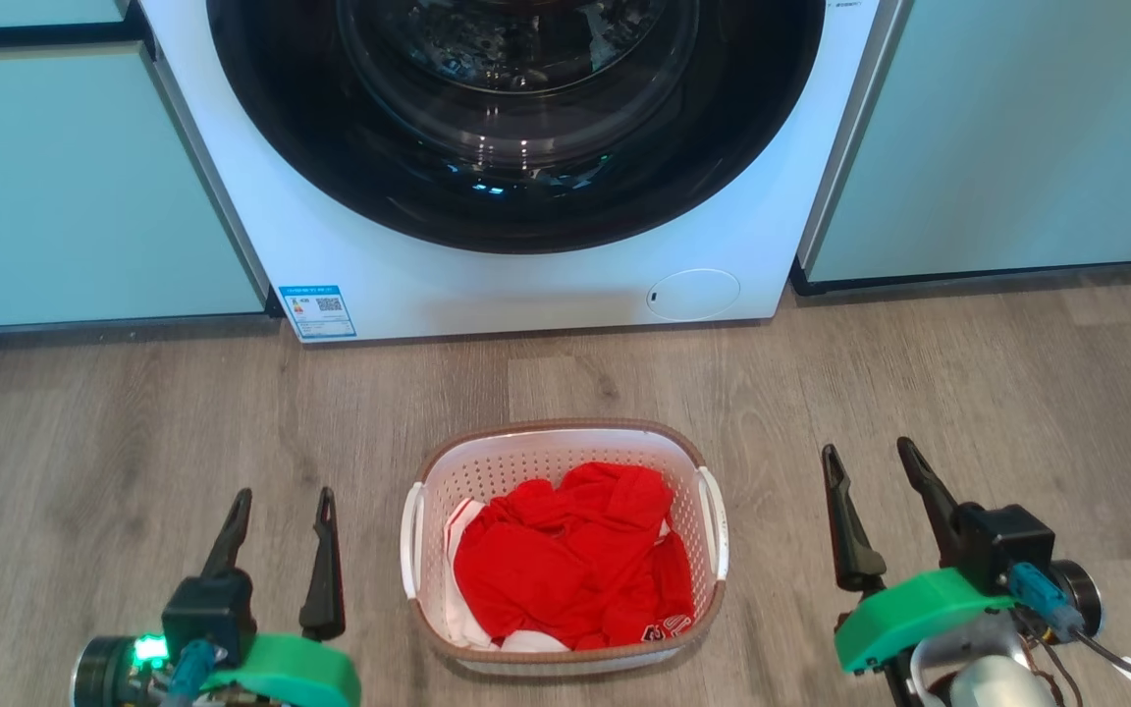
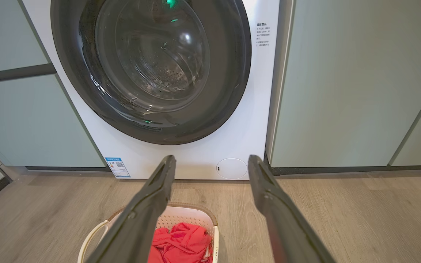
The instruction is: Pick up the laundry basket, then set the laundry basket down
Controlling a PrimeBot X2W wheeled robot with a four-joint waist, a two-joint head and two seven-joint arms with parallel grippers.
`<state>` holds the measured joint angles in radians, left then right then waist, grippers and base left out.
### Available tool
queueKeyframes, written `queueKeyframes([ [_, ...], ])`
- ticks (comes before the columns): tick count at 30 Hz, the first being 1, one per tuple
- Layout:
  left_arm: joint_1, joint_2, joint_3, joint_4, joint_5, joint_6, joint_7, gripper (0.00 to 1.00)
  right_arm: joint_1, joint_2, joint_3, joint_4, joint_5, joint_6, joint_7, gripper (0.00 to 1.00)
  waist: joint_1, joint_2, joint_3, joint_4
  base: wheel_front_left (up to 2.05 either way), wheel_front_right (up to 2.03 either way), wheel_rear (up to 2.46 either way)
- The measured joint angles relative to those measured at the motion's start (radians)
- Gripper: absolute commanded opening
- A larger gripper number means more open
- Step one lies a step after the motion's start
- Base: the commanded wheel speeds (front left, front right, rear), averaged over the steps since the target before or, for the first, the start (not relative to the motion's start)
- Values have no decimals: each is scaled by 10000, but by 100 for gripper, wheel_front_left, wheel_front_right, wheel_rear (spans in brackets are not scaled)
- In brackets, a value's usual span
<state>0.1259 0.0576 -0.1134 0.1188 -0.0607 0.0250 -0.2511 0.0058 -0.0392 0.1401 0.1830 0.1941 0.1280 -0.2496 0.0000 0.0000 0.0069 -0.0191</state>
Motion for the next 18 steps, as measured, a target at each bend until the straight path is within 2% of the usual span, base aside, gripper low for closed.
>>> queueKeyframes([
  [18, -2, -19, 36, 48, 4, -84, 0, 100, -1, 0, -13, 61, 2, 0, 0, 100, 0, 0, 113, -21, 0, 0, 0],
])
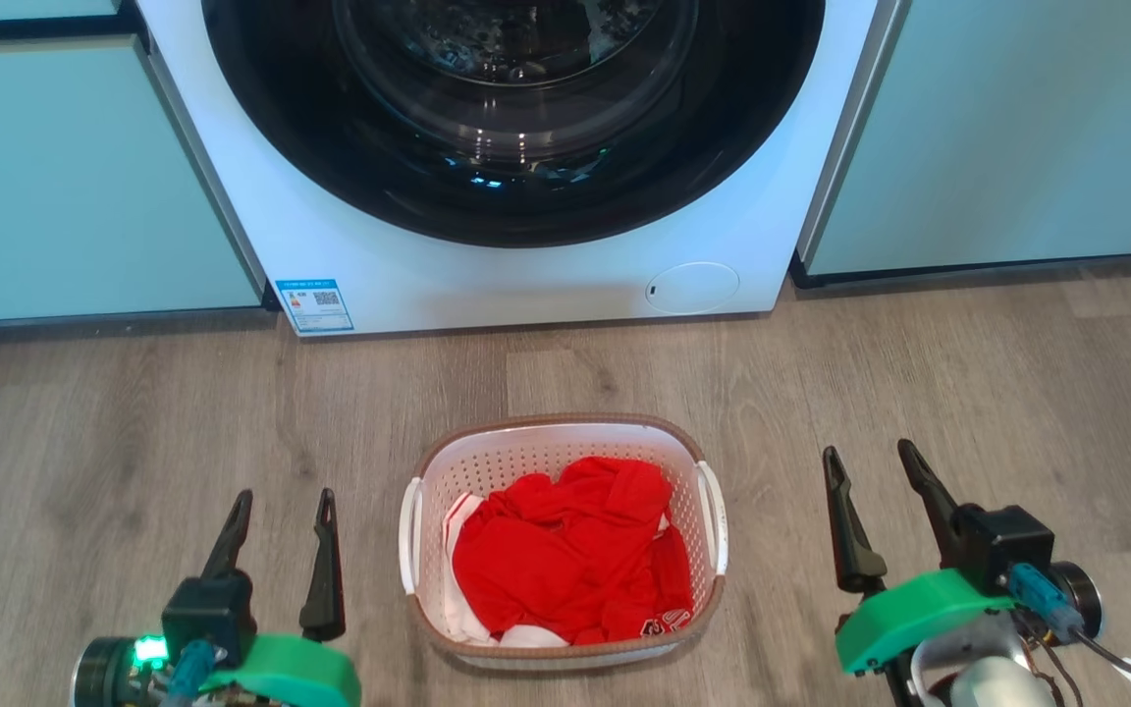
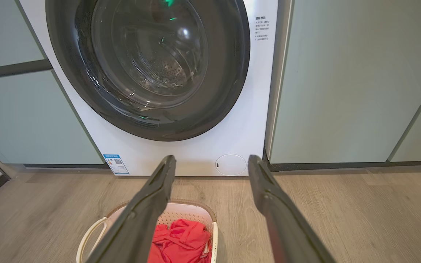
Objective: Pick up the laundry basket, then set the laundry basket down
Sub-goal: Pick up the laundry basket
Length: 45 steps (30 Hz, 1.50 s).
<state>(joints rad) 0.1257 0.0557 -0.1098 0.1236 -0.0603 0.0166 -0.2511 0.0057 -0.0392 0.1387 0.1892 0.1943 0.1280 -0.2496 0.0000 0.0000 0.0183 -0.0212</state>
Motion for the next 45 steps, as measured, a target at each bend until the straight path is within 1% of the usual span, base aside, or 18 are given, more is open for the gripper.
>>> queueKeyframes([
  [9, -91, -6, -8, 207, 0, -77, -10, 100, -85, 0, -33, 65, 2, 0, 0, 100, 0, 0, 420, 5, 0, 0, 0],
  [16, -719, -15, -31, 387, -2, -90, -10, 100, -696, -6, -67, 357, -15, 0, 0, 100, 1, 0, 1049, -25, 0, 0, 0],
  [18, -927, -21, -42, 518, -2, -157, -12, 100, -918, -8, -84, 474, -31, 0, 0, 100, 1, 0, 1304, -36, 0, 0, 0],
  [24, -1783, -46, -63, 974, -33, -163, -10, 100, -1923, -19, -146, 690, -205, 0, 0, 100, 2, 0, 2308, -76, 0, 0, 0],
  [31, -3291, -92, -73, 1720, -128, -163, -12, 100, -3359, -46, -171, 1204, -217, 0, -2, 100, 3, 0, 3792, -100, 0, 0, 0],
  [32, -3291, -92, -73, 1720, -128, -163, -12, 100, -3359, -46, -171, 1204, -217, 0, -2, 100, 3, 0, 3792, -100, 0, 0, 0],
  [36, -4089, -111, -105, 2192, -244, -165, -12, 100, -4010, -52, -221, 1735, -288, 0, -2, 100, 3, 0, 4643, -77, 0, 0, 0],
  [37, -4472, -130, -151, 2422, -328, -165, -12, 100, -4301, -54, -284, 2015, -349, 0, -2, 100, 3, 0, 5051, -48, 0, 0, 0],
  [38, -4472, -130, -151, 2422, -328, -165, -12, 100, -4301, -54, -284, 2015, -349, 0, -2, 100, 3, 0, 5051, -48, 0, 0, 0],
  [39, -4808, -151, -230, 2658, -330, -169, -12, 100, -4571, -58, -378, 2314, -351, 0, -2, 100, 2, 0, 5415, -7, 0, 0, 0],
  [40, -4808, -151, -230, 2658, -330, -169, -12, 100, -4571, -58, -378, 2314, -351, 0, -2, 100, 2, 0, 5415, -7, 0, 0, 0],
  [45, -5568, -198, -523, 3340, -596, -178, -12, 100, -5161, -81, -470, 3033, -366, 0, -2, 100, 1, 0, 6217, 141, 0, 0, 0],
])
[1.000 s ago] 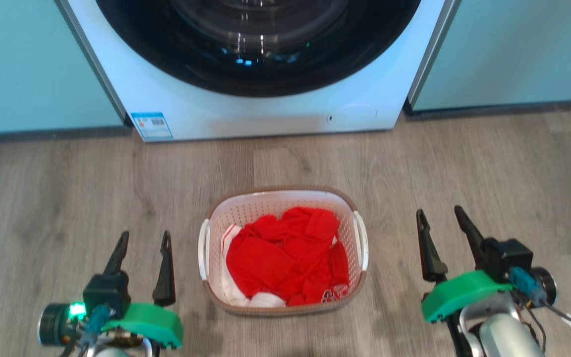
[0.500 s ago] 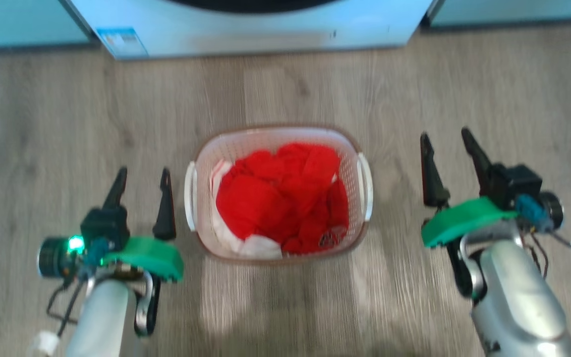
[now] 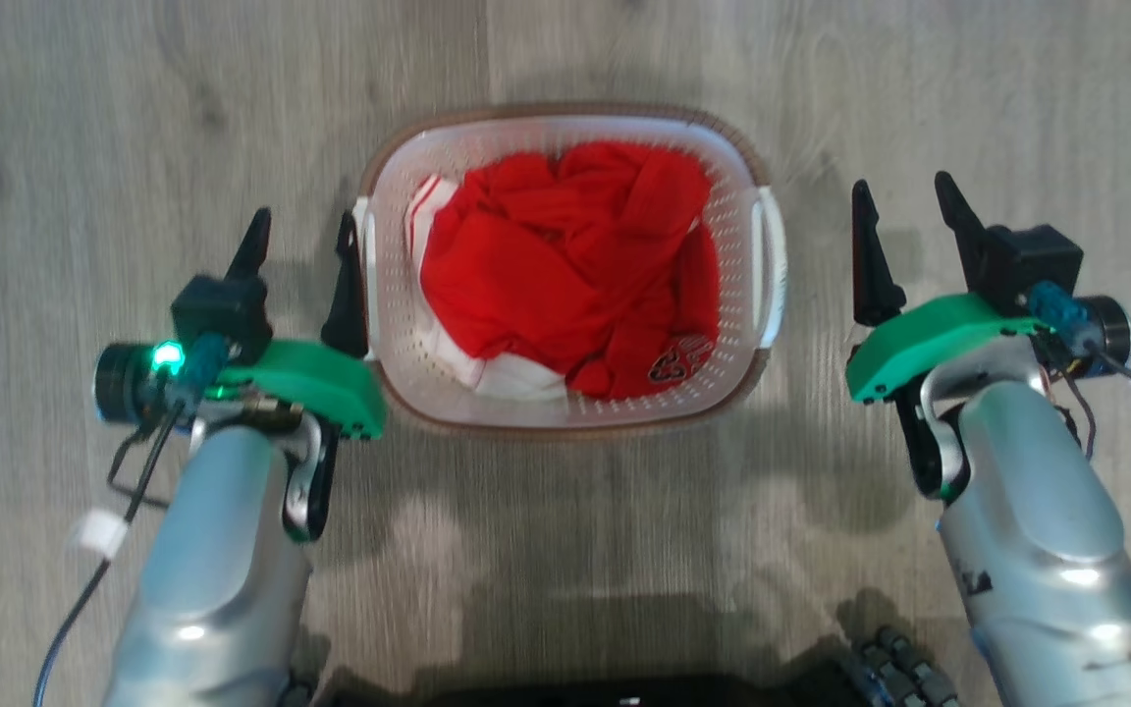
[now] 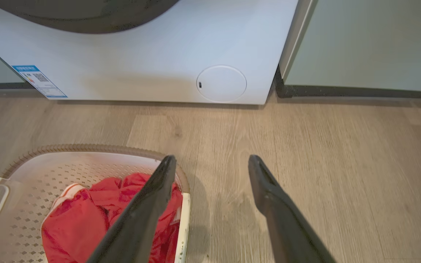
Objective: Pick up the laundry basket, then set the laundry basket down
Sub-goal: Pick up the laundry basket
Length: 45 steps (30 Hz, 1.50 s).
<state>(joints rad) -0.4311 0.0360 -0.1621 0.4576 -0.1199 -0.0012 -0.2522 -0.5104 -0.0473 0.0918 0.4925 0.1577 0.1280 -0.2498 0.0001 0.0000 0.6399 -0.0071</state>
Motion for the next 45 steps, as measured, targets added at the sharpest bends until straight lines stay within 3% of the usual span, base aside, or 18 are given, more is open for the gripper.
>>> queueKeyframes([
  [14, -1849, -58, -1216, 2113, -629, -163, -2, 100, -1394, -130, 121, 1990, 17, 0, 0, 100, -1, 0, 1602, 581, 0, 0, 0],
  [34, -3469, -90, -2184, 4757, -1555, -439, -2, 100, -2295, -188, 458, 2972, 196, 0, 0, 100, -1, 1, 2964, 876, 0, 0, 0],
  [45, -4158, -102, -3149, 5223, -2464, -499, -2, 100, -2727, -196, 786, 3657, 466, 0, 0, 100, -2, 1, 3244, 957, 0, 0, 0],
])
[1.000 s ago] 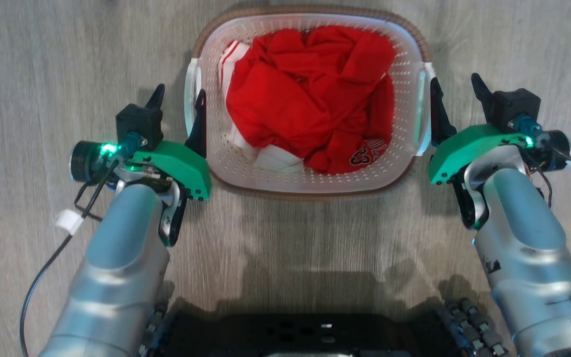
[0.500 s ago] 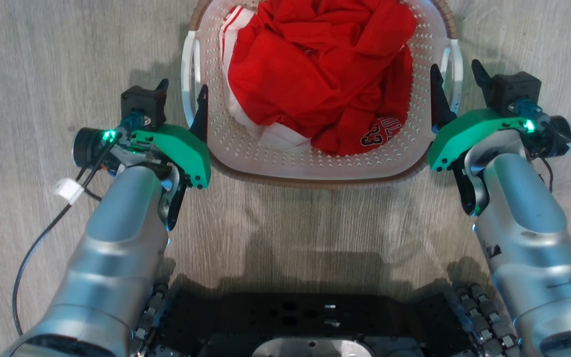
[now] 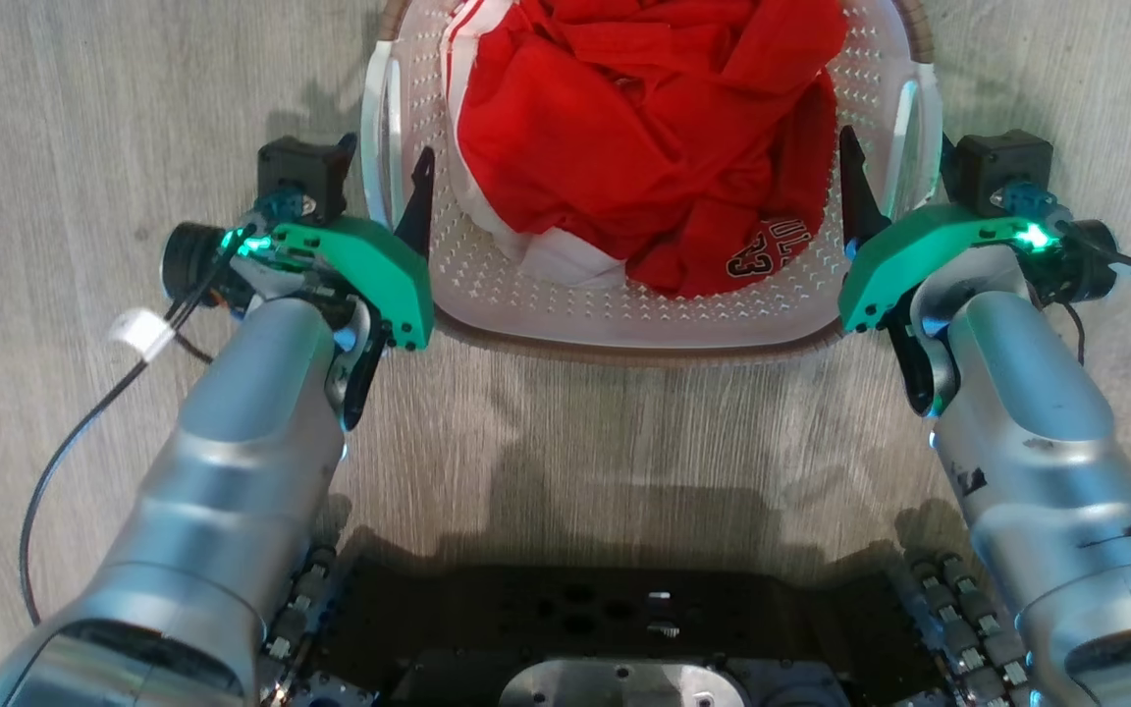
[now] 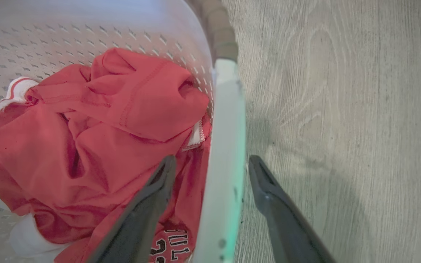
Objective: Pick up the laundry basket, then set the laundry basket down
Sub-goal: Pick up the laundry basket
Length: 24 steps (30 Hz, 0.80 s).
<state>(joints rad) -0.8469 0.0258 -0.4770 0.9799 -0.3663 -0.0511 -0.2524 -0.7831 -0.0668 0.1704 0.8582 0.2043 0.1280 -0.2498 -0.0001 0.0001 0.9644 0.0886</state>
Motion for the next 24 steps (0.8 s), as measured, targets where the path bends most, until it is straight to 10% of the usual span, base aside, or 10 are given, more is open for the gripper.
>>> queueKeyframes([
  [12, -225, -4, -673, 121, -694, 167, 0, 100, -174, -8, -29, 236, -6, 0, 0, 97, 1, 0, 211, 71, 0, 0, 0],
  [18, -364, -4, -1007, 169, -1064, 207, 0, 0, -278, -10, -27, 360, -8, 0, 0, 16, 0, 0, 200, 113, 0, 0, 0],
  [19, -362, -13, -1032, 186, -1152, 207, 2, 0, -321, 4, -31, 374, -2, 2, 0, 0, 1, 0, 190, 120, 0, 0, 0],
  [24, -346, -33, -1271, 297, -1427, 257, 4, 0, -363, 12, -17, 518, 111, 2, -2, 0, 1, 0, 92, 138, 0, 0, 0],
])
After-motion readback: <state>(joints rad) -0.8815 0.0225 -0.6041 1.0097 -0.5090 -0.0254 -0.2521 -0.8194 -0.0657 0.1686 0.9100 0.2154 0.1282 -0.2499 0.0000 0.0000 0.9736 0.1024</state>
